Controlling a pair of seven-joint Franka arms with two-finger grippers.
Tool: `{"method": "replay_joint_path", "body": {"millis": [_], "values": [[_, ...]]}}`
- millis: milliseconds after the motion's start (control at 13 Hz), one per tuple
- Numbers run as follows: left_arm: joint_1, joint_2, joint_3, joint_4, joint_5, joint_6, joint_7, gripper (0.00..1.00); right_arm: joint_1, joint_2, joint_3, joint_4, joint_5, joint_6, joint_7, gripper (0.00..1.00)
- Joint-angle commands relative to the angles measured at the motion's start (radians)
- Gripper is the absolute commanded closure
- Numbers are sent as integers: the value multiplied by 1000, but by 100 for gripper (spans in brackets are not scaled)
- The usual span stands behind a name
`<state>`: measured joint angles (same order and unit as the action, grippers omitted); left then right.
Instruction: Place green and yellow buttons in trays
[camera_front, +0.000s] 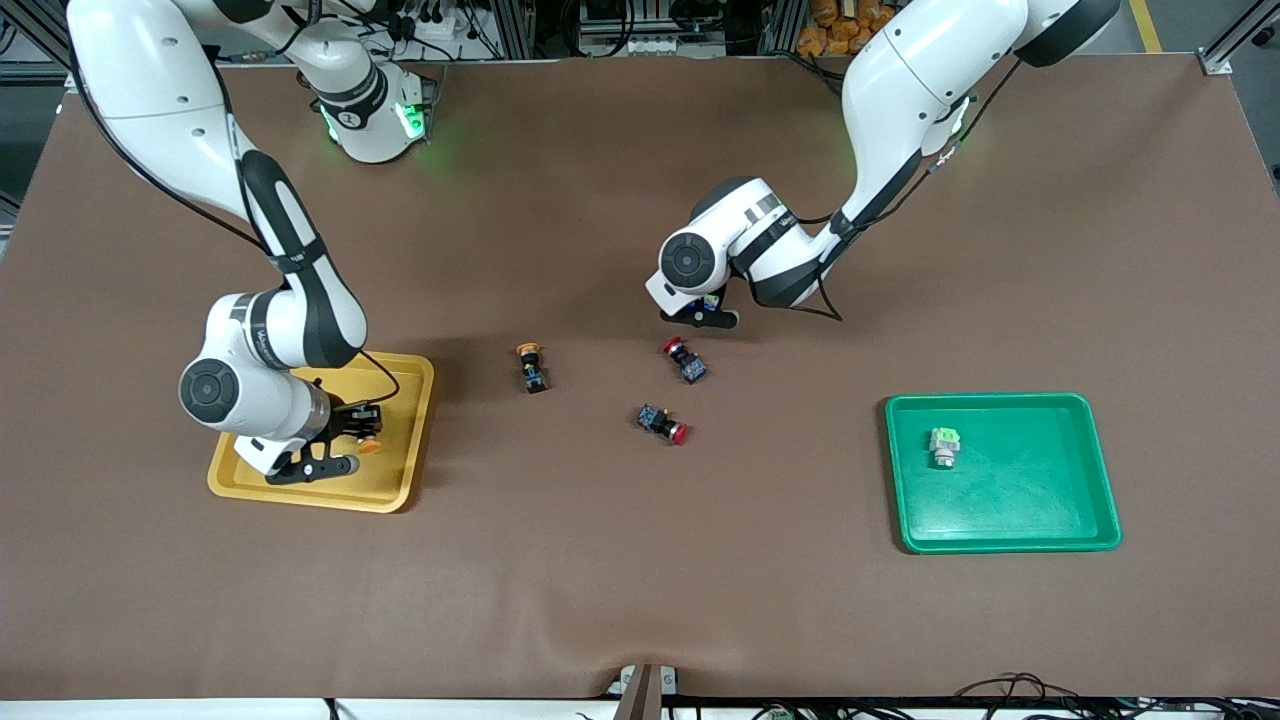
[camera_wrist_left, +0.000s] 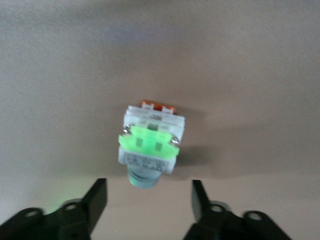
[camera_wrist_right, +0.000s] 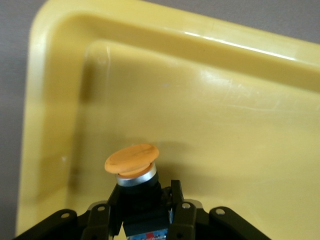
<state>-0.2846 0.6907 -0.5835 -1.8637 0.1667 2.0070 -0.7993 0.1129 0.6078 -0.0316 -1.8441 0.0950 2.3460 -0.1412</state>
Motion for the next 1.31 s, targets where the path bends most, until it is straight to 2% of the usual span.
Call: {"method": "replay_joint_path", "body": {"millis": [0, 231, 308, 385, 462, 692, 1000, 1231], "values": [[19, -23, 1, -16, 24, 26, -20, 62, -30, 23, 18, 3, 14, 21, -38, 100], [21, -20, 2, -8, 22, 27, -18, 77, -29, 29, 18, 3, 14, 38, -41, 100], [19, -16, 1, 1, 21, 26, -26, 98, -29, 29, 18, 3, 12, 38, -49, 86], [21, -14, 2, 4, 20, 26, -29, 100, -29, 29, 18, 3, 14, 38, -58, 23], [21, -16, 2, 5, 20, 26, -31, 100, -26, 29, 18, 3, 14, 38, -58, 0], [33, -28, 1, 30, 19, -5, -26, 100, -19, 27, 18, 2, 14, 36, -58, 0], [58, -30, -3, 197, -18, -206, -14, 100, -18, -26, 38, -32, 15, 13, -52, 0], [87, -30, 1, 274, -18, -237, -17, 100, -18, -74, 48, -32, 19, -68, -47, 0]]}}
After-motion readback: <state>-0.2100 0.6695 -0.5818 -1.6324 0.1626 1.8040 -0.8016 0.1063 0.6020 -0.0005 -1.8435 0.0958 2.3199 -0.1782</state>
